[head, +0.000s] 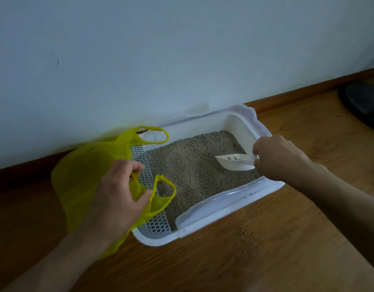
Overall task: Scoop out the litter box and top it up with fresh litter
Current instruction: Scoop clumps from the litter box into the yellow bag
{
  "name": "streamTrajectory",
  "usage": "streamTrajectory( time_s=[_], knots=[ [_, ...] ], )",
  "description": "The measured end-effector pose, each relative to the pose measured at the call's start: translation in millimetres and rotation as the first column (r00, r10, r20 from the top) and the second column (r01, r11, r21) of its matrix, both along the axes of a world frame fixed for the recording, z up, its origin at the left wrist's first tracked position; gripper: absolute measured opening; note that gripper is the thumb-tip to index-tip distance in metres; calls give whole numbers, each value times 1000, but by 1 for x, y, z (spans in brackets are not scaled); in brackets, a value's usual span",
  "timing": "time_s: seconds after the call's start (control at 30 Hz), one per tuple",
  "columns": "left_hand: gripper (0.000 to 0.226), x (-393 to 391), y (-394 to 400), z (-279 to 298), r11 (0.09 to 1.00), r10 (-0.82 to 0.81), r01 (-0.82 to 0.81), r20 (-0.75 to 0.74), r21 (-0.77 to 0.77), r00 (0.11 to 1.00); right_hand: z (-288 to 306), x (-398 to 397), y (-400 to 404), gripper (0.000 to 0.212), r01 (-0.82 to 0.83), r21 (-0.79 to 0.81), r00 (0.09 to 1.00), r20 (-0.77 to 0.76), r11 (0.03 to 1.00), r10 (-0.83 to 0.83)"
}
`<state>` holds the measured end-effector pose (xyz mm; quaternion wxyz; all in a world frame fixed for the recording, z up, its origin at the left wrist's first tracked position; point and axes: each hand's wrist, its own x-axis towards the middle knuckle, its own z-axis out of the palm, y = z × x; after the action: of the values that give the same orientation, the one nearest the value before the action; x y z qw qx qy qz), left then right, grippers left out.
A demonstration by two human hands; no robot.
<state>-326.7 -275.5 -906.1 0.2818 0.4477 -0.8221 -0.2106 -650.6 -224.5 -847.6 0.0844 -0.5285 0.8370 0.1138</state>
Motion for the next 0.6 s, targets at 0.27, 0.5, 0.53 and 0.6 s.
streamTrajectory(
  time_s=[0.27,0.5,0.53,0.6],
  knots=[
    [52,-14,-8,-4,1000,-24,24,4,7,1000,-16,-11,-14,17,61,-9,998,-28,998,-61],
    [52,-15,-6,-12,999,-19,19,-2,29,1000,-29,-9,-27,25,68,-40,997,-43,997,-69],
    [52,-15,-7,-12,999,-14,14,-4,30,1000,-30,-9,-29,22,71,-52,996,-40,996,-73],
    [52,-13,-8,-12,999,-6,7,-6,32,1000,-36,-11,-35,17,62,-49,997,-39,997,-64]
  ],
)
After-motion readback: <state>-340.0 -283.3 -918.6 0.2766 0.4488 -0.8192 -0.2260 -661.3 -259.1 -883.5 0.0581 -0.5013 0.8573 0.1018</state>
